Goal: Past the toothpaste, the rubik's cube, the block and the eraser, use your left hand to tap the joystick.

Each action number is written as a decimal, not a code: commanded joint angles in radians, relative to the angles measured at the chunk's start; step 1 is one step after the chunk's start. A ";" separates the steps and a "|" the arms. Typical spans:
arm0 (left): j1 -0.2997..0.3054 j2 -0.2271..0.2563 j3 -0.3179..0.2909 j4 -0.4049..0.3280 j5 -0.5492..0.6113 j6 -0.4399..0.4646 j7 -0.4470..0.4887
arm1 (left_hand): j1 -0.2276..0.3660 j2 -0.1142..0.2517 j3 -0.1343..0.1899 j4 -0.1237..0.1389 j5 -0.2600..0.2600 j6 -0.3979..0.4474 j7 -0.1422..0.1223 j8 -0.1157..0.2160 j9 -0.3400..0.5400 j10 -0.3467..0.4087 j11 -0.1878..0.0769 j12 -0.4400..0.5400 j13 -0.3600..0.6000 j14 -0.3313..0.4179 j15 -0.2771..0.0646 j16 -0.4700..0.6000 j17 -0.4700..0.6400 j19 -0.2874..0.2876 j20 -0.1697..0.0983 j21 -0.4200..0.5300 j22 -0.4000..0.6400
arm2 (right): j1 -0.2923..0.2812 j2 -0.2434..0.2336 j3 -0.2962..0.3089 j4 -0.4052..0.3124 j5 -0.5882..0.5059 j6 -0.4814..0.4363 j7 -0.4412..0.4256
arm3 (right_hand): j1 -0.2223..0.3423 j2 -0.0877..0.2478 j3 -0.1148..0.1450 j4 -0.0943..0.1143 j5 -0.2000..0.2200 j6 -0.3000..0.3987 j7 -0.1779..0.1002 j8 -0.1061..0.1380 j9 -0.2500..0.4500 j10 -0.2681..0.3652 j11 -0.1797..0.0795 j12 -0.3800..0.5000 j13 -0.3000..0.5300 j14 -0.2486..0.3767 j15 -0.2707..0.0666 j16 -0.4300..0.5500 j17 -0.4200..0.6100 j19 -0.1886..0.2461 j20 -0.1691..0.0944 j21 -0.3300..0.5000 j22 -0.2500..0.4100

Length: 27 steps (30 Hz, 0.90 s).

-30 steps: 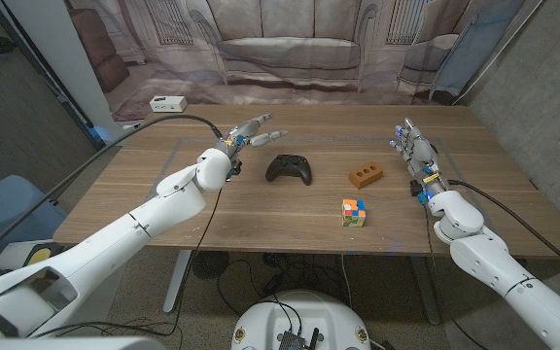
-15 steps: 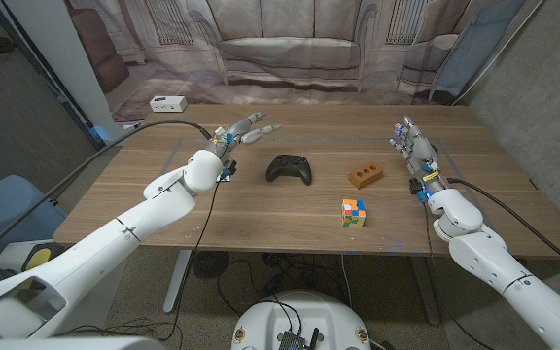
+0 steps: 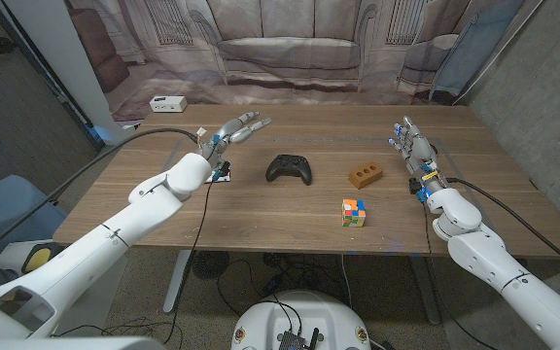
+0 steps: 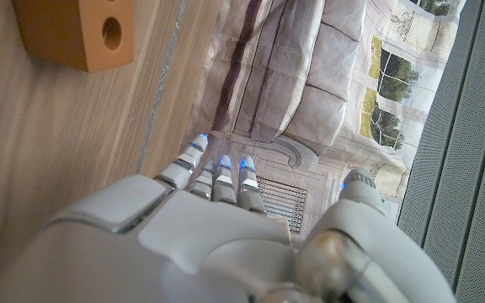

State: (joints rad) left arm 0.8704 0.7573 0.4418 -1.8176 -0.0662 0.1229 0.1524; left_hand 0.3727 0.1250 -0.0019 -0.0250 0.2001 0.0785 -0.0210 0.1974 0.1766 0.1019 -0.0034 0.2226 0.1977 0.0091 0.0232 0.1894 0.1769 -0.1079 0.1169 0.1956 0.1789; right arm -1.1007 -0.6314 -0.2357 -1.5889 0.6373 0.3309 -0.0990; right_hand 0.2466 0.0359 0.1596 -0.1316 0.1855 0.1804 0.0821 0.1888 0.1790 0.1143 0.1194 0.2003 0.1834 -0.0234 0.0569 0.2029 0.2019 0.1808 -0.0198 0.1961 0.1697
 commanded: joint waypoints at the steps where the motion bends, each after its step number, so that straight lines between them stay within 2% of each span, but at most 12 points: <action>1: 0.037 0.009 -0.049 0.032 -0.143 -0.114 -0.014 | -0.008 -0.003 0.003 0.000 -0.003 0.011 0.001 0.003 0.002 0.005 0.006 0.004 0.001 0.003 0.010 0.001 0.002 0.003 0.001 0.006 0.004 | 0.002 -0.003 -0.001 0.000 -0.005 0.004 0.001 | 0.001 0.008 -0.001 0.000 0.001 0.008 -0.006 0.003 0.006 -0.001 -0.001 0.001 0.006 0.006 -0.004 0.002 0.003 0.008 -0.002 0.002 0.003; 10: 0.060 0.003 -0.075 0.060 -0.207 -0.185 -0.020 | -0.011 -0.004 0.002 0.001 -0.003 -0.004 0.007 -0.005 0.002 0.009 0.014 0.004 0.001 0.012 0.011 0.004 0.002 0.021 0.001 0.013 0.004 | 0.001 -0.001 -0.003 -0.003 -0.007 0.001 -0.004 | 0.001 0.008 -0.001 0.000 0.001 0.009 -0.007 0.004 0.006 -0.001 0.000 0.001 0.006 0.007 -0.004 0.002 0.002 0.008 -0.002 0.001 0.003; 13: 0.068 -0.002 -0.083 0.069 -0.222 -0.204 -0.015 | -0.012 -0.005 0.002 0.001 -0.003 -0.004 0.007 -0.005 0.002 0.009 0.014 0.004 0.001 0.013 0.012 0.004 0.002 0.021 0.001 0.013 0.004 | -0.001 0.001 -0.003 -0.006 -0.012 0.001 -0.014 | 0.002 0.007 -0.001 -0.001 0.001 0.017 -0.010 0.007 0.006 0.010 0.001 0.004 0.006 0.020 -0.013 0.007 0.002 0.015 -0.008 0.004 0.003; 20: 0.081 -0.025 -0.100 0.114 -0.292 -0.286 -0.047 | -0.015 -0.008 0.000 0.001 -0.004 -0.007 0.017 -0.007 0.002 0.011 0.023 0.003 0.000 0.016 0.014 0.003 0.002 0.028 -0.020 0.014 0.003 | -0.002 -0.002 -0.005 -0.004 -0.019 0.007 -0.009 | 0.003 0.006 -0.002 -0.002 0.000 0.022 -0.012 0.008 0.005 0.017 -0.003 0.006 0.005 0.022 -0.017 0.007 0.001 0.019 -0.015 0.004 0.003; 27: 0.089 -0.035 -0.112 0.137 -0.356 -0.329 -0.086 | -0.017 -0.010 -0.002 0.001 -0.004 -0.006 0.021 -0.008 0.002 0.015 0.029 0.004 0.000 0.022 0.015 0.005 0.002 0.037 -0.025 0.016 0.003 | -0.006 -0.006 -0.003 -0.008 -0.017 0.008 -0.006 | 0.004 0.005 -0.002 -0.002 0.000 0.021 -0.013 0.007 0.005 0.017 -0.005 0.005 0.005 0.023 -0.017 0.006 0.001 0.020 -0.016 0.004 0.003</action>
State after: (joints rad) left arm 0.9427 0.7408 0.3515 -1.7218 -0.3174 -0.1154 0.1161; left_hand 0.3621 0.1145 -0.0023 -0.0246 0.1959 0.0696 -0.0048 0.1923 0.1767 0.1127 0.0216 0.2226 0.1953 0.0234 0.0375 0.1894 0.1769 -0.0746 0.0944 0.2052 0.1789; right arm -1.1014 -0.6323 -0.2386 -1.5928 0.6241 0.3346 -0.1075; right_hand 0.2466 0.0359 0.1596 -0.1315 0.1855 0.1930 0.0695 0.1927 0.1790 0.1234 0.1179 0.2002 0.1835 -0.0054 0.0391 0.2029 0.1998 0.1969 -0.0359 0.1961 0.1697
